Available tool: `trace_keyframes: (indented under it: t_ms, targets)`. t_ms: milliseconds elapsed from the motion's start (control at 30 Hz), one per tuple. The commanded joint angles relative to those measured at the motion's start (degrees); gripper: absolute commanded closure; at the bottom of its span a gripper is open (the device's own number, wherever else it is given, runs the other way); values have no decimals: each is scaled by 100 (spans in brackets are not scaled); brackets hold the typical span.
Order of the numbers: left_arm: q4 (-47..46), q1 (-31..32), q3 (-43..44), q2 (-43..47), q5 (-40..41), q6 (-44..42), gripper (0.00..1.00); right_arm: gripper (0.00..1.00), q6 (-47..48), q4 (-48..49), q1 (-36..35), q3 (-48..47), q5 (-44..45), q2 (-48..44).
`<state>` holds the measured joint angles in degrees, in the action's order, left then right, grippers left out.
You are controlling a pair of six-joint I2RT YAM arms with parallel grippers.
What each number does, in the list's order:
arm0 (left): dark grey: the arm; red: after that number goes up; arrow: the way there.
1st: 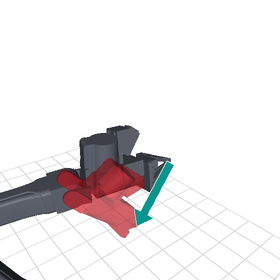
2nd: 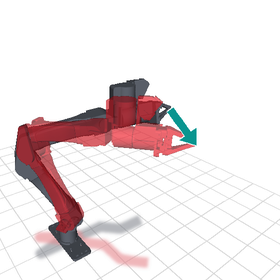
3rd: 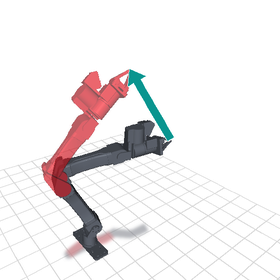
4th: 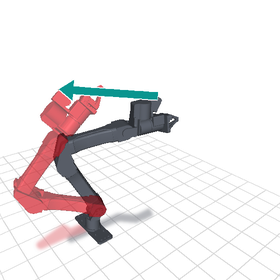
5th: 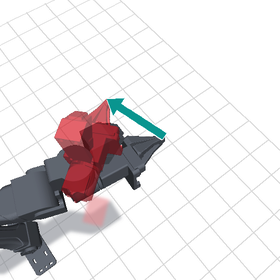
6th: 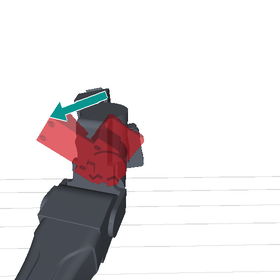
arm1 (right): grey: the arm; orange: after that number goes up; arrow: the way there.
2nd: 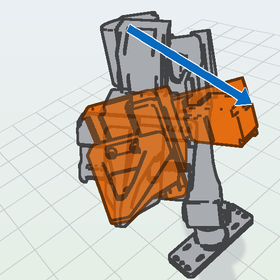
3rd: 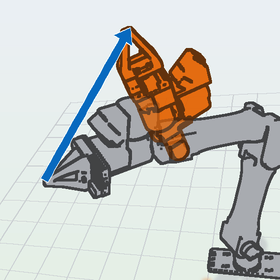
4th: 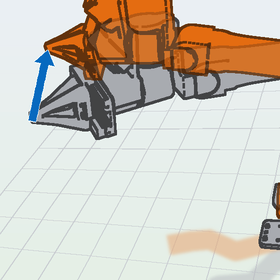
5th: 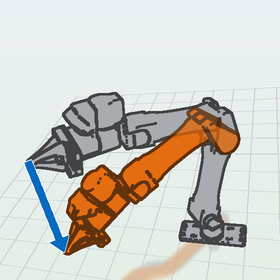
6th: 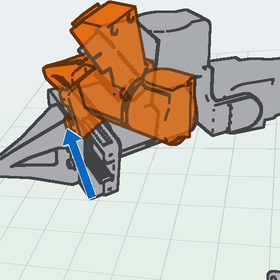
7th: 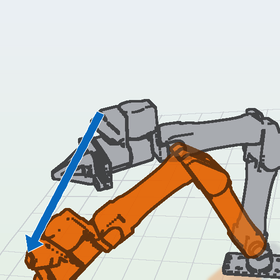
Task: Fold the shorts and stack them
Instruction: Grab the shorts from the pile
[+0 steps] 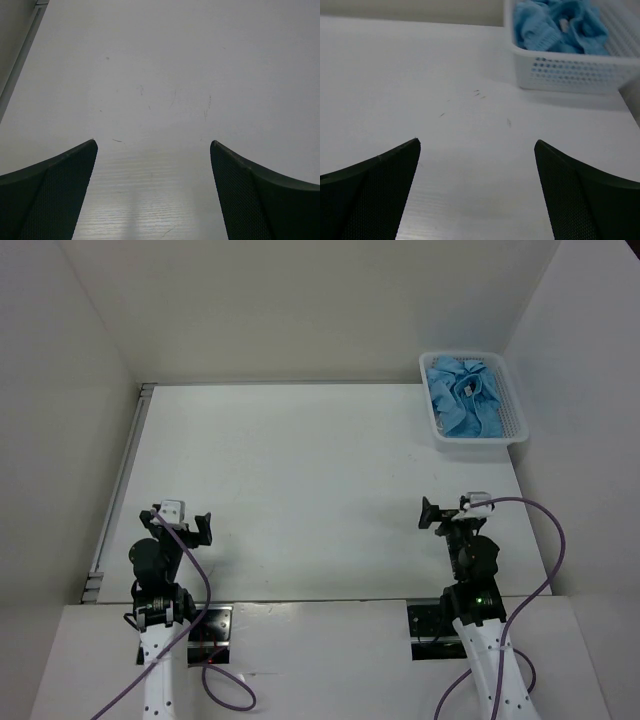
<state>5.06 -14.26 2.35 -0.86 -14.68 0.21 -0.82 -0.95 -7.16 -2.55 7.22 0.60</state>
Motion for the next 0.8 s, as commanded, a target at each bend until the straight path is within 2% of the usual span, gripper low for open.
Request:
trace_keyframes:
  t_ms: [0, 33, 67, 100, 133, 167, 200, 233, 267, 300, 333, 367, 400, 433, 467, 567, 600, 733, 767]
  targets:
    - [-286, 20, -165, 253, 17, -21, 0, 1, 1685, 86, -40, 97, -928, -130]
    - [-286, 20, -165, 253, 17, -21, 0, 0, 2082, 138, -40, 44, -2195, -130]
    - [-286, 20, -165, 253, 17, -21, 0, 0, 2434, 357, -40, 44, -2547, -130]
    - [-286, 20, -165, 253, 17, -21, 0, 1, 3325, 446, -40, 44, -2899, -130]
    - [-286, 20, -165, 253, 17, -21, 0, 1, 4804, 281, -40, 44, -4068, -130]
    - [-286, 20, -165, 253, 17, -21, 0, 0, 6934, -1217, -40, 44, -4558, -130]
    - [-286, 20, -165, 253, -96, -21, 0, 1, 8460, -1302, -40, 44, -4563, -78]
    - [-286, 20, -78, 253, -349, -21, 0, 0, 8632, -980, -118, 96, -4328, -78]
    - [53, 20, 2, 253, -1431, -21, 0, 0, 9017, -1012, -119, 166, -4161, -78]
    - [170, 20, 107, 253, -2016, -21, 0, 0, 9830, -1178, -119, 167, -4098, -78]
    - [310, 20, 204, 253, -2370, -21, 0, 0, 10012, -1179, -119, 167, -4045, -78]
    - [512, 20, 283, 253, -3304, -21, 0, 0, 10144, -936, -119, 167, -4045, -78]
    - [627, 20, 284, 253, -3775, -21, 0, 0, 10267, -742, -119, 115, -4045, -78]
    - [1002, 20, 336, 253, -4284, -21, 0, 0, 10268, -444, -119, 166, -4175, -78]
    - [1937, 20, 354, 253, -4681, -21, 0, 0, 10268, -32, -119, 167, -4377, -78]
    - [879, 125, 65, 253, -4545, -21, 0, 0, 10443, 68, -119, 167, -4860, -78]
    - [656, 125, 3, 253, -4492, -21, 0, 0, 10444, 530, -119, 167, -4958, -78]
    - [-591, 125, 2, 253, -4422, -21, 0, 0, 9707, 1377, -119, 9, -5039, -78]
    - [-1220, 195, 2, 253, -4351, -21, 0, 0, 9367, 1552, -119, 9, -4907, 114]
